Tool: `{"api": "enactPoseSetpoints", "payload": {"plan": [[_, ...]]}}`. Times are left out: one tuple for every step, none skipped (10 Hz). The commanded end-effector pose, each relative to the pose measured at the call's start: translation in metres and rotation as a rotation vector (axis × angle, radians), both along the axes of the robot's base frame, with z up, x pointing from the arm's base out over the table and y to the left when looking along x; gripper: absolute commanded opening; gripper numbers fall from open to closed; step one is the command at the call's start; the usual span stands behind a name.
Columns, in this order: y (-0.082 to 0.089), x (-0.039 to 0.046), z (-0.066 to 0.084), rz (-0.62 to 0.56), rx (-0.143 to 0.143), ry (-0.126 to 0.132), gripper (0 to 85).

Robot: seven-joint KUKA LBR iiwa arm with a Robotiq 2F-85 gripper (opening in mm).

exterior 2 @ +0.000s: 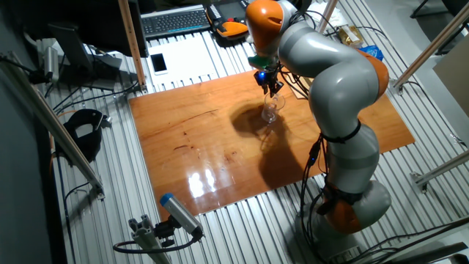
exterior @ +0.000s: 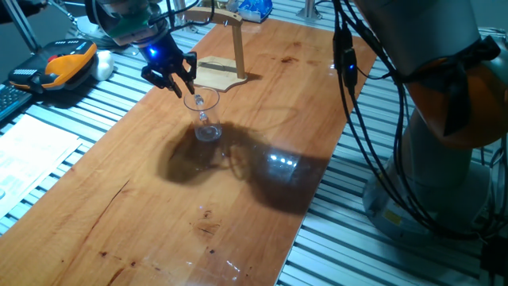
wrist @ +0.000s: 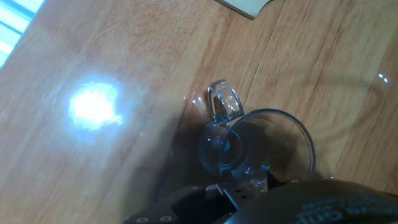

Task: Put the cup on the cup rack

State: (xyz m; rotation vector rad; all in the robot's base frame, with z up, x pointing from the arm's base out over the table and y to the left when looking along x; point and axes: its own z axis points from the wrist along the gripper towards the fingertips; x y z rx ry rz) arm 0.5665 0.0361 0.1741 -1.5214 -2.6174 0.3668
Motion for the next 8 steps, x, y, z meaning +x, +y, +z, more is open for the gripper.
{"api": "enactPoseSetpoints", "payload": {"plan": [[-0.0003, 0.0006, -0.0022, -0.012, 0.003, -0.002, 34.0], [-0.0007, 0.0012, -0.0043, -0.025, -0.001, -0.007, 34.0], [-0.0015, 0.0019, -0.006, -0.035, 0.002, -0.012, 34.0], [-0.0018, 0.0023, -0.0076, -0.036, 0.004, -0.013, 34.0], [-0.0018, 0.0024, -0.0079, -0.036, 0.007, -0.015, 34.0], [-0.0018, 0.0024, -0.0076, -0.031, 0.015, -0.015, 34.0], [-0.0017, 0.0022, -0.0067, -0.022, 0.019, -0.016, 34.0], [-0.0012, 0.0024, -0.0046, -0.016, 0.021, -0.018, 34.0]]}}
